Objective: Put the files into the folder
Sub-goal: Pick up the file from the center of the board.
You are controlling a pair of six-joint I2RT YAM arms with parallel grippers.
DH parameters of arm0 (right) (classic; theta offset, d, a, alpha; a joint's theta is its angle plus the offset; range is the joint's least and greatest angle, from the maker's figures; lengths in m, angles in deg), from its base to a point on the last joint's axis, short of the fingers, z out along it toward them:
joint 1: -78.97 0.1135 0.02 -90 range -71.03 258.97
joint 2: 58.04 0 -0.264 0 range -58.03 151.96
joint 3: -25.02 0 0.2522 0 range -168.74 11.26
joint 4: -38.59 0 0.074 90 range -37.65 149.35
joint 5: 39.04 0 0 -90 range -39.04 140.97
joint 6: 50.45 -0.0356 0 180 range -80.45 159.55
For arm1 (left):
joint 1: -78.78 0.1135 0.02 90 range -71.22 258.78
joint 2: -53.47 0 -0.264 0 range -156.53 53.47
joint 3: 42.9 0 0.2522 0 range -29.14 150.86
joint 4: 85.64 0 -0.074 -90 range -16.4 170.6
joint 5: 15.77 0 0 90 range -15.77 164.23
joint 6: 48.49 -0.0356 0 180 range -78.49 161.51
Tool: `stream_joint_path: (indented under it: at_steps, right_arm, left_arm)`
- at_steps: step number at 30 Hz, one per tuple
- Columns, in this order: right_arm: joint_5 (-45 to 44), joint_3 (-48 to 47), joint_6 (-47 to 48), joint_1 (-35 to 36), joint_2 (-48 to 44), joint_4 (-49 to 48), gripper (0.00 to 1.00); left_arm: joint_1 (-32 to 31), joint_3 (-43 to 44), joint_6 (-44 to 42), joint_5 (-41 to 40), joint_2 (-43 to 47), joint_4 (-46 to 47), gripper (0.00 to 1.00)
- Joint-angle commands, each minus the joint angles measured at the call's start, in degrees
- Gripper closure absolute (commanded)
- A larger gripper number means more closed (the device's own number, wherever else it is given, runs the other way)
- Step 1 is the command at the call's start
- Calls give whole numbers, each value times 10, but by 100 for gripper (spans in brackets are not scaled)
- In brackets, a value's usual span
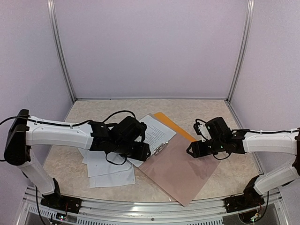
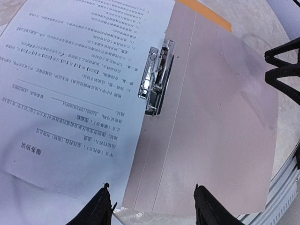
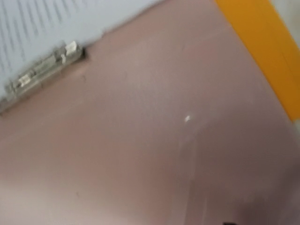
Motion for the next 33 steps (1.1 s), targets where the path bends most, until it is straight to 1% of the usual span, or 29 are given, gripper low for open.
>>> stream_joint_path:
  at_steps: [1, 7, 11, 13, 15, 18, 20, 24, 28, 30, 33]
  right_arm:
    - [-116, -38, -28, 73, 2, 97, 35]
    - [-131, -83, -41, 135, 41, 89, 34]
    - [-122, -125, -8, 184, 86, 62, 33]
    - [-127, -154, 19, 211, 125, 52, 33]
    - [-144, -200, 52, 239, 174, 62, 33]
    - [-143, -278, 96, 271, 244, 78, 33]
    - [-122, -317, 118, 282, 282, 70, 34]
    - [-53, -380, 150, 284, 340, 30, 35]
    - [-4, -458, 172, 284, 398, 30, 35]
    - [10, -491, 174, 284, 428, 32, 36]
    - [39, -543, 171, 283, 480, 33, 36]
  left_arm:
    - [-28, -32, 108, -40, 23, -68, 42]
    - [-25, -88, 189, -45, 63, -74, 41]
    - [-8, -119, 225, -49, 108, -91, 41]
    - [15, -140, 231, -40, 134, -91, 40]
    - [52, -160, 234, -29, 158, -103, 40]
    - [111, -185, 233, -21, 204, -117, 40]
    - [159, -192, 225, -16, 234, -138, 41]
    - [271, -196, 181, 13, 268, -173, 43]
    - [374, -191, 122, 53, 272, -184, 45]
    - [434, -189, 98, 76, 256, -183, 45]
    - [497, -181, 65, 123, 224, -160, 45]
